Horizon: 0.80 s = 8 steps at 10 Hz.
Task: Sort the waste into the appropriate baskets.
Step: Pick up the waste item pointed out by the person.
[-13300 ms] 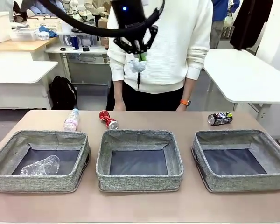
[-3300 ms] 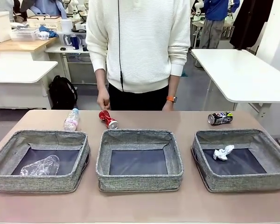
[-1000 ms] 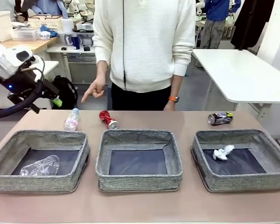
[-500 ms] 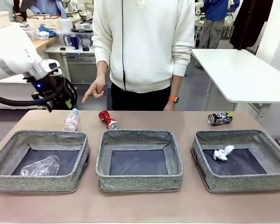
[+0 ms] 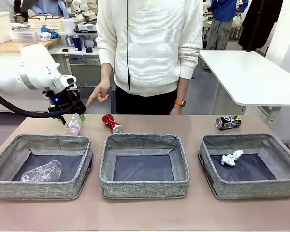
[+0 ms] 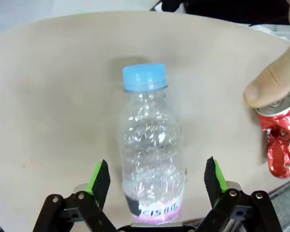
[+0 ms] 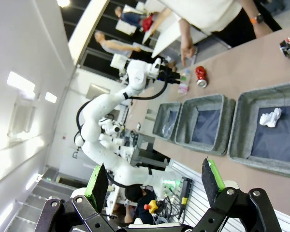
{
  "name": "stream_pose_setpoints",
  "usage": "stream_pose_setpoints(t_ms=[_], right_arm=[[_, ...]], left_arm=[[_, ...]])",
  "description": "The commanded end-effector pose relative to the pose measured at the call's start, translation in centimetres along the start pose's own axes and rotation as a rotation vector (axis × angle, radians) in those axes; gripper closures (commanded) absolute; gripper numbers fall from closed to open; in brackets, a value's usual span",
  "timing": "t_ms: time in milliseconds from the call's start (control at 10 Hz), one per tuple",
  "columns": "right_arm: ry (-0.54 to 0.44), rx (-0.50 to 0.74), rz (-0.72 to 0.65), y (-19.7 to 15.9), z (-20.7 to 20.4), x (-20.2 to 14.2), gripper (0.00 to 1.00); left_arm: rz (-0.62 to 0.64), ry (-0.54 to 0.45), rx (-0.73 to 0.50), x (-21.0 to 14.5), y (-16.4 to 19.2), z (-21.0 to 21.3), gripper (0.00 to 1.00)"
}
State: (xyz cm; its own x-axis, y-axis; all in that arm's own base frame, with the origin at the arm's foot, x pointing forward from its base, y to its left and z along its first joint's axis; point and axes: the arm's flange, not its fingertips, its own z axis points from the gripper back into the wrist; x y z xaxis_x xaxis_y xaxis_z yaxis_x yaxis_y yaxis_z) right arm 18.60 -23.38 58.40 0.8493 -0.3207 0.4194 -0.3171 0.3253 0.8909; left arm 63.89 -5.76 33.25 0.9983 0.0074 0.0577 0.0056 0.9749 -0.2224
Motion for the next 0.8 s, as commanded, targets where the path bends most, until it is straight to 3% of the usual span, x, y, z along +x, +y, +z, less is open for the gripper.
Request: stream_pose_setpoints(t_ms=[0,200,700], right_arm=[[-0.005,0.012,0.011,0.2,-0.1,-0.2,0.0],[-0.005,0.012,0.011,0.2,-0.1,-0.2,0.0],[-0.005,0.012,0.011,0.2,-0.1,-0.2,0.0]], left_arm=[[0.023,-0.009,0.016,0.4,-0.3,-0.6,0.0],[0.035,-0.002,0.074,0.3,-0.5,-1.6,0.0],[0.06,0.017,0.066,0.2,-0.8,-1.5,0.0]])
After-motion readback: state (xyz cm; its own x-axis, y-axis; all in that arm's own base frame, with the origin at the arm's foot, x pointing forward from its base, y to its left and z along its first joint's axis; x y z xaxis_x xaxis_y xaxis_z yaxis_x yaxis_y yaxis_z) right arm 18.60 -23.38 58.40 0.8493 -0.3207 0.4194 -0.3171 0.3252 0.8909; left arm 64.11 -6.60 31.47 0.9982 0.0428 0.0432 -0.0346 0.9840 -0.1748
